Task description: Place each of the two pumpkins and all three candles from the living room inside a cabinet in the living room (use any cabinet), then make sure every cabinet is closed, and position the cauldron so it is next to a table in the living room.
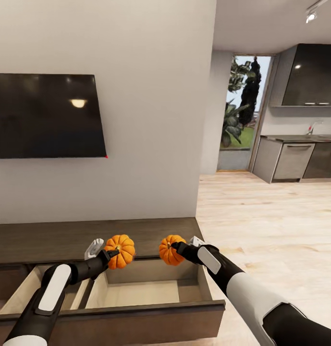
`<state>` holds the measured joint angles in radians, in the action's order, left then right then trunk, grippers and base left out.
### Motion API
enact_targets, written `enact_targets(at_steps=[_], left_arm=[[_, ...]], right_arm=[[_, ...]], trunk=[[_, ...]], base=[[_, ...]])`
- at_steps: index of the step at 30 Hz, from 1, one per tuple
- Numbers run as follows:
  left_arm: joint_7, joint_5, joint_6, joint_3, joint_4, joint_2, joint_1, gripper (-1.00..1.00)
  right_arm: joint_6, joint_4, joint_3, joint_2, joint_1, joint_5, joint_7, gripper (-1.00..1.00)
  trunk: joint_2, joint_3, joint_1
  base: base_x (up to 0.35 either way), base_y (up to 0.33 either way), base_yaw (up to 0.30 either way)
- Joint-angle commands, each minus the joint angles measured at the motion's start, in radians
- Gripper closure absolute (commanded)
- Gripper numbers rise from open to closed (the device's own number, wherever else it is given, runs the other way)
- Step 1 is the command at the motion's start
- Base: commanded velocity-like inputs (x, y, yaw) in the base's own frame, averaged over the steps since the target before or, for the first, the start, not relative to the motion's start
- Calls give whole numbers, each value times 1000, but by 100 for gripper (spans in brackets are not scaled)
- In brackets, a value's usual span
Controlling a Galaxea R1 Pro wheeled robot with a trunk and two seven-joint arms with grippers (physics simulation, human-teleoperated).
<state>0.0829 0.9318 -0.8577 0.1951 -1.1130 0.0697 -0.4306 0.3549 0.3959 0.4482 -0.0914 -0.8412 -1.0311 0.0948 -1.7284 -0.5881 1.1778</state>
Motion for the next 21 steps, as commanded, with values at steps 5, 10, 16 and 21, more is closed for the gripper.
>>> enact_targets(at_steps=[5, 10, 16, 21], left_arm=[[-23, 20, -3, 10, -9, 13, 17, 100], [-26, 55, -4, 10, -9, 14, 18, 100], [-2, 83, -5, 10, -10, 13, 16, 100], [22, 86, -6, 10, -10, 4, 10, 100]], right_arm=[[-21, 3, 6, -1, -1, -11, -22, 100], [-21, 3, 7, -2, -1, -11, -45, 100], [-19, 3, 9, -2, -1, -10, -36, 100], [-7, 1, 10, -3, -1, -13, -20, 100]], trunk=[[-1, -1, 0], [-1, -1, 0], [-1, -1, 0], [-1, -1, 0]], base=[[0, 0, 0], [0, 0, 0], [0, 0, 0], [0, 0, 0]])
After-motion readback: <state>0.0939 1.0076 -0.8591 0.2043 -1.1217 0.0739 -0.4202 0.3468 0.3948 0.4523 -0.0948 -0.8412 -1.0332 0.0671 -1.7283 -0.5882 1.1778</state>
